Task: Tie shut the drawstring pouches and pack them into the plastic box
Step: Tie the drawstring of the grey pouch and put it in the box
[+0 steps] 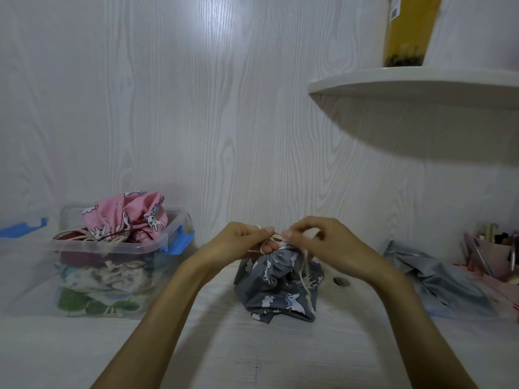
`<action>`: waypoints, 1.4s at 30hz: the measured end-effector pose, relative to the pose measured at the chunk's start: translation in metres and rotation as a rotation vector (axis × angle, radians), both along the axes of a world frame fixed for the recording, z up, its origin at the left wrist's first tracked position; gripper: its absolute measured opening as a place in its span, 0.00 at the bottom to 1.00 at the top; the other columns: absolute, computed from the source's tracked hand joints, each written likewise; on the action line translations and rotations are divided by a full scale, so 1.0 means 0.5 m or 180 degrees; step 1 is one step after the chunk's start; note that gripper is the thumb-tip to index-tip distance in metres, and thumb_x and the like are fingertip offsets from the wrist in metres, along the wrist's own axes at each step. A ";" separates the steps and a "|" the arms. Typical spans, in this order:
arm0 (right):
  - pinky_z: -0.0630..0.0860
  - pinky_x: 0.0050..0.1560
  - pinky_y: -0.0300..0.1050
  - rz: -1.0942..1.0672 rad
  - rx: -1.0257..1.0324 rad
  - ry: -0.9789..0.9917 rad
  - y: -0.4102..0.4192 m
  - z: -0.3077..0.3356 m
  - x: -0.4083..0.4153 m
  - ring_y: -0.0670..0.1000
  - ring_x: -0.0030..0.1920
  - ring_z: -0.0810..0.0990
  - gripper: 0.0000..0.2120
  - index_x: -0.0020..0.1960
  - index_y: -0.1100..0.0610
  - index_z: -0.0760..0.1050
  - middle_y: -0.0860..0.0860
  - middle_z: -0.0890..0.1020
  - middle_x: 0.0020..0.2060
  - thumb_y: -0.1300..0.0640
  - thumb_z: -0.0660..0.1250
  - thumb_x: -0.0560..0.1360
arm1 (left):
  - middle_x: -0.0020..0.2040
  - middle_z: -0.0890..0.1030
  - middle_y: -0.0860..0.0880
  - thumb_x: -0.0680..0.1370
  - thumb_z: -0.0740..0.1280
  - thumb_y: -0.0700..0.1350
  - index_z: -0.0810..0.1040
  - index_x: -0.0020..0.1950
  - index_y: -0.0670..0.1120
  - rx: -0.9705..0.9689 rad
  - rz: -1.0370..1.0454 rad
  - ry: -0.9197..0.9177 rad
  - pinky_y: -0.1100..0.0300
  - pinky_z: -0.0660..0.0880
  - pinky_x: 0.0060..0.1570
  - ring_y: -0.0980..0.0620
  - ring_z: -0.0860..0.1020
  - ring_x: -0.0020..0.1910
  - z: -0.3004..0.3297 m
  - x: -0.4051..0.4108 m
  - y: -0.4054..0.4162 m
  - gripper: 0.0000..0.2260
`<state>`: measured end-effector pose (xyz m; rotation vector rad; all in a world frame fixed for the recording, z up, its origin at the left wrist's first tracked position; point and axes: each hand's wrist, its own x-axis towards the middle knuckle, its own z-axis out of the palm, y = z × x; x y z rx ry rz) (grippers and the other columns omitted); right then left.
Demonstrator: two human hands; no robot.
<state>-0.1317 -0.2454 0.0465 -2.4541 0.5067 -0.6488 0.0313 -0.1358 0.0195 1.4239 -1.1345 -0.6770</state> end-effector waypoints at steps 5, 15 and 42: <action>0.72 0.36 0.37 -0.0313 -0.0177 -0.0152 0.016 -0.024 0.031 0.41 0.34 0.79 0.09 0.45 0.48 0.83 0.42 0.83 0.39 0.44 0.71 0.70 | 0.49 0.85 0.44 0.78 0.65 0.49 0.84 0.51 0.42 0.0078 0.0038 -0.0073 0.62 0.77 0.56 0.50 0.82 0.53 0.003 0.010 0.011 0.13; 0.76 0.37 0.31 0.0482 0.0157 -0.0253 0.038 0.020 -0.011 0.41 0.35 0.81 0.02 0.42 0.48 0.84 0.46 0.85 0.34 0.54 0.74 0.69 | 0.44 0.86 0.47 0.64 0.74 0.42 0.83 0.47 0.45 -0.0221 0.0077 0.0721 0.70 0.77 0.41 0.55 0.84 0.44 0.020 0.021 0.028 0.12; 0.73 0.39 0.30 0.0535 0.0858 -0.0295 -0.001 -0.044 0.024 0.40 0.35 0.80 0.04 0.46 0.55 0.84 0.49 0.84 0.36 0.57 0.71 0.73 | 0.35 0.84 0.43 0.65 0.76 0.33 0.84 0.40 0.44 -0.0216 0.0524 -0.0918 0.64 0.77 0.41 0.54 0.82 0.35 0.020 -0.001 0.024 0.09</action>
